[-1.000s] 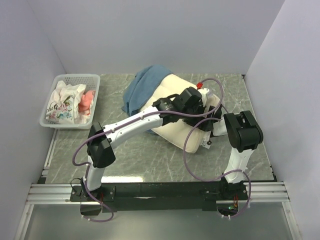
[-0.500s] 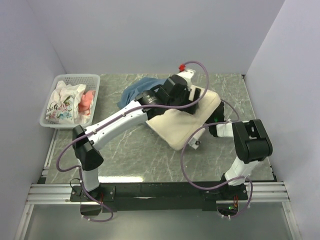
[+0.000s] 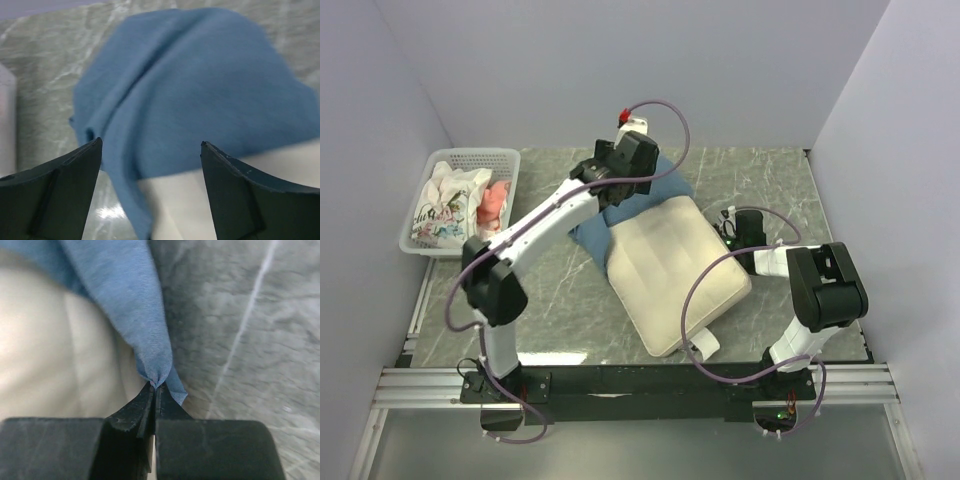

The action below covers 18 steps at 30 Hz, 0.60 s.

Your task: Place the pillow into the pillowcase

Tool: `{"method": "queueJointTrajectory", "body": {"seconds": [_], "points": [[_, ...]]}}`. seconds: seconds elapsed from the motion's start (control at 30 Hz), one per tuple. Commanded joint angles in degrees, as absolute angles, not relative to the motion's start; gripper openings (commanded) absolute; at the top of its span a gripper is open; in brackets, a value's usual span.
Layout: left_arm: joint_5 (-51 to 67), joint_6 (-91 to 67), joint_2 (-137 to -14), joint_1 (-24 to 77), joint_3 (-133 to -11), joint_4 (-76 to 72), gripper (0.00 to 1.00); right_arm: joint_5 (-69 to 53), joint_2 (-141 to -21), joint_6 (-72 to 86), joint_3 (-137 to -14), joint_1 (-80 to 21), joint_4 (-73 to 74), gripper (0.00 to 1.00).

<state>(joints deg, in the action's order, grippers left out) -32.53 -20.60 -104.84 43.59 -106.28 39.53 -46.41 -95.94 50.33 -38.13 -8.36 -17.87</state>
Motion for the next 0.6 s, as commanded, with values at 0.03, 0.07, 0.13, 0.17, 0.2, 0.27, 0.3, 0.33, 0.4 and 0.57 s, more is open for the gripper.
{"method": "queueJointTrajectory", "body": {"seconds": [0.03, 0.07, 0.13, 0.17, 0.2, 0.27, 0.3, 0.33, 0.4, 0.57], "points": [[-39.80, -15.38, -115.74, 41.66, -109.69, 46.14, 0.81, -45.35, -96.06, 46.85, -39.11, -7.91, -15.65, 0.00], [-40.34, -15.64, -116.27, 41.40, -108.73, 45.71, 0.81, -45.44, -96.15, 46.85, -39.20, -7.91, -15.56, 0.00], [-36.49, -15.38, -115.58, 41.13, -104.60, 42.46, 0.78, -45.44, -96.59, 46.58, -39.64, -7.82, -15.47, 0.00], [-35.26, -15.12, -114.01, 41.13, -103.02, 40.89, 0.75, -45.53, -96.77, 46.50, -39.90, -7.82, -15.29, 0.00], [-33.77, -15.03, -113.12, 41.22, -100.22, 38.43, 0.75, -45.61, -96.94, 46.49, -40.08, -7.82, -15.38, 0.00], [-31.03, -14.51, -110.23, 41.48, -97.57, 35.70, 0.75, -45.79, -97.38, 46.67, -40.17, -7.73, -15.82, 0.00], [-31.46, -14.24, -109.43, 41.66, -95.21, 34.47, 0.75, -45.97, -97.47, 47.10, -40.25, -7.82, -15.99, 0.00], [-32.51, -14.06, -108.90, 41.92, -94.40, 33.41, 0.75, -45.88, -97.56, 47.20, -40.25, -7.74, -16.26, 0.00], [-33.22, -13.54, -108.37, 42.19, -93.17, 33.83, 0.75, -45.88, -97.56, 47.20, -40.52, -7.73, -16.26, 0.00], [-31.74, -10.73, -103.47, 45.25, -87.90, 29.47, 0.81, -45.70, -97.47, 47.11, -40.87, -7.82, -16.35, 0.00]]}}
